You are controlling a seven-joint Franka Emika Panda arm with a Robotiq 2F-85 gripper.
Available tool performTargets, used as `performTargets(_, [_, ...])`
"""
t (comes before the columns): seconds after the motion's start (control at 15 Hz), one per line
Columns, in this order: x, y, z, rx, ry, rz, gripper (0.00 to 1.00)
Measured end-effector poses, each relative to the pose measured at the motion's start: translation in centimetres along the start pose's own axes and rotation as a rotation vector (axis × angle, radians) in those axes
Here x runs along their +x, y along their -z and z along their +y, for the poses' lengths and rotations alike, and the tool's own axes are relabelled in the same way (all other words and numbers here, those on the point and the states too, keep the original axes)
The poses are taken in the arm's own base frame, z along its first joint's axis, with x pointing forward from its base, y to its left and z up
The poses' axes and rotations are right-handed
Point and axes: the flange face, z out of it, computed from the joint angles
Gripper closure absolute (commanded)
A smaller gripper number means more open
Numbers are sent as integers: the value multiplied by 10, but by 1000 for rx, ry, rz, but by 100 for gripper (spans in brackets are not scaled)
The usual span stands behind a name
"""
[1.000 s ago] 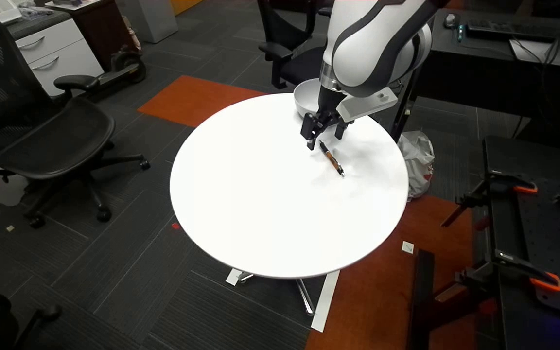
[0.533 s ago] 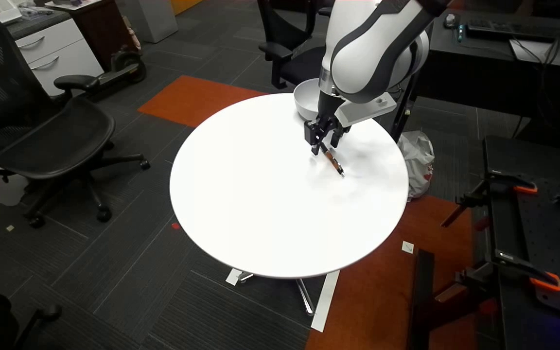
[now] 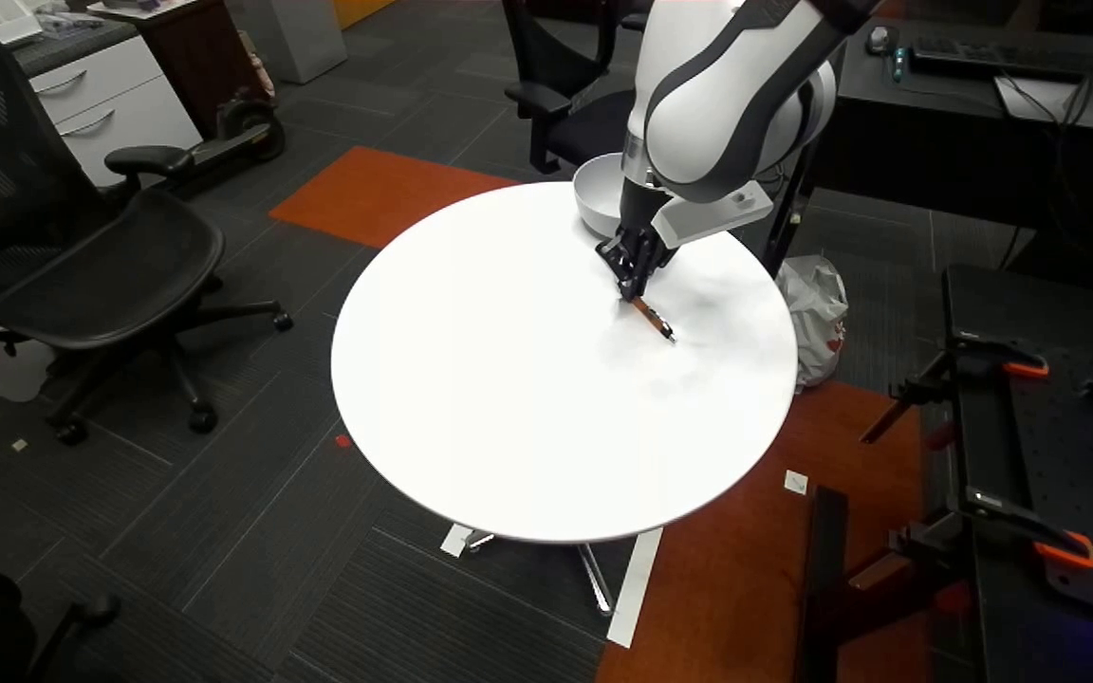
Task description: Put the pen in the bowl
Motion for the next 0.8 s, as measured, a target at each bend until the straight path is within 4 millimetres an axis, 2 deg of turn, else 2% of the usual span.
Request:
performTargets(0.2, [-1,1,-7,-19,55,2,97])
performTargets(0.47, [-8,9,-34,-96,156,42,97])
performTargets(0.67, [-10,28,-51,-150,181,105,97])
performTargets(0.8, [-8,47,-55,-178,177,155,97])
